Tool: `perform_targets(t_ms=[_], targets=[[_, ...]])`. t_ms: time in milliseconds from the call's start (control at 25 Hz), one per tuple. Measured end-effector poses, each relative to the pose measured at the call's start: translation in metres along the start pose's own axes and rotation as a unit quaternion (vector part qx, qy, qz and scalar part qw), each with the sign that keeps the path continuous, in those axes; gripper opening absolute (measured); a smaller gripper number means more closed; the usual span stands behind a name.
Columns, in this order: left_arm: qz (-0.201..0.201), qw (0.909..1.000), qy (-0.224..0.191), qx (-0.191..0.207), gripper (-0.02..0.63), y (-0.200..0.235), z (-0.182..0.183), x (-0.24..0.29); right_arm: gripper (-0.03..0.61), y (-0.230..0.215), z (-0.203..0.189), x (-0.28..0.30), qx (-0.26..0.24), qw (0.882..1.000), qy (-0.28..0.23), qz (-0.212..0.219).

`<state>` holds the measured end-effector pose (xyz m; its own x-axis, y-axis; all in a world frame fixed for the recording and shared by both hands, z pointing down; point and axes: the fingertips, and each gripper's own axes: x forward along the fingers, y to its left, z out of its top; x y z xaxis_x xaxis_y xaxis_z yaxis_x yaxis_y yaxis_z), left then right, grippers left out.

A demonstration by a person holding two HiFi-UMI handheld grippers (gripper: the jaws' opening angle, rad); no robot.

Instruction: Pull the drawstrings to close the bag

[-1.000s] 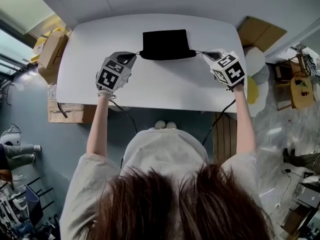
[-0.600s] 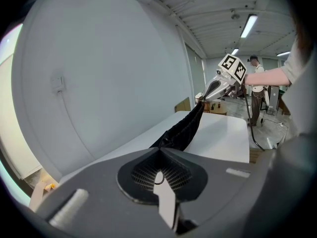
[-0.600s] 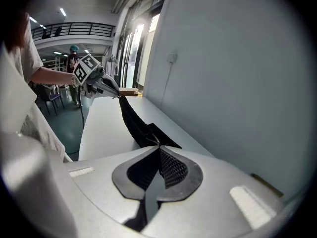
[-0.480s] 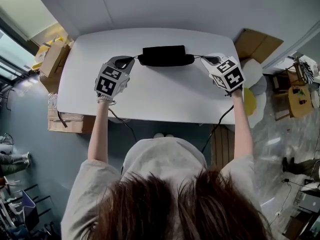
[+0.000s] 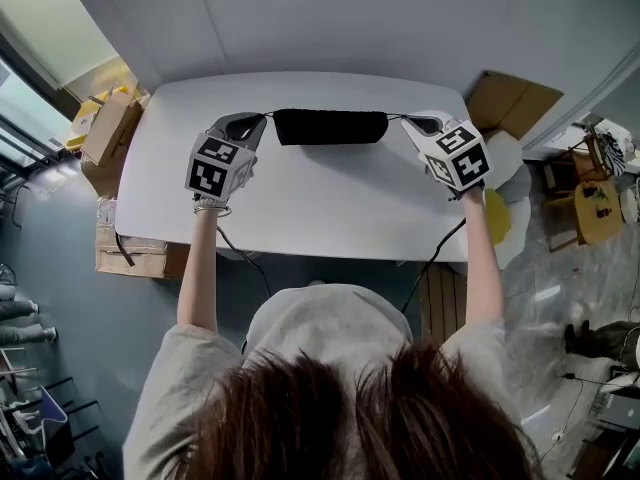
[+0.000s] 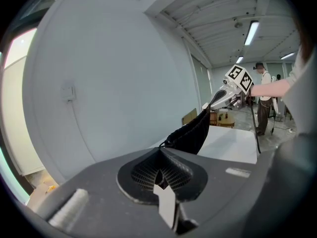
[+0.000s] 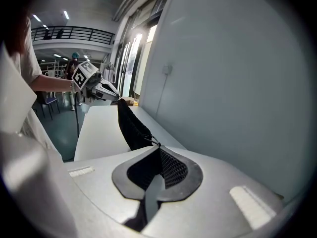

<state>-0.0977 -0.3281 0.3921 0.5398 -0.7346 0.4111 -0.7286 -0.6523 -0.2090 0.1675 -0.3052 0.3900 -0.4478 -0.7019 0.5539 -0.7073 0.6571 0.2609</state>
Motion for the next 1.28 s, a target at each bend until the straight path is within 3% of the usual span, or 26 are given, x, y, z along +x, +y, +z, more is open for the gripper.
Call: perform_targets(t_ms=[680, 1280], targets=[[0.048, 0.9972, -0.056, 0.004, 0.0, 0.026, 0.045, -0.01, 0.012, -0.027, 0.048, -0.015, 0.011, 0.996, -0.073, -0.042], [0.064, 0.9927, -0.1, 0.02, 0.0, 0.04, 0.082, -0.022, 0.012, -0.044, 0.08, -0.033, 0.029, 0.988, -0.137, -0.071]])
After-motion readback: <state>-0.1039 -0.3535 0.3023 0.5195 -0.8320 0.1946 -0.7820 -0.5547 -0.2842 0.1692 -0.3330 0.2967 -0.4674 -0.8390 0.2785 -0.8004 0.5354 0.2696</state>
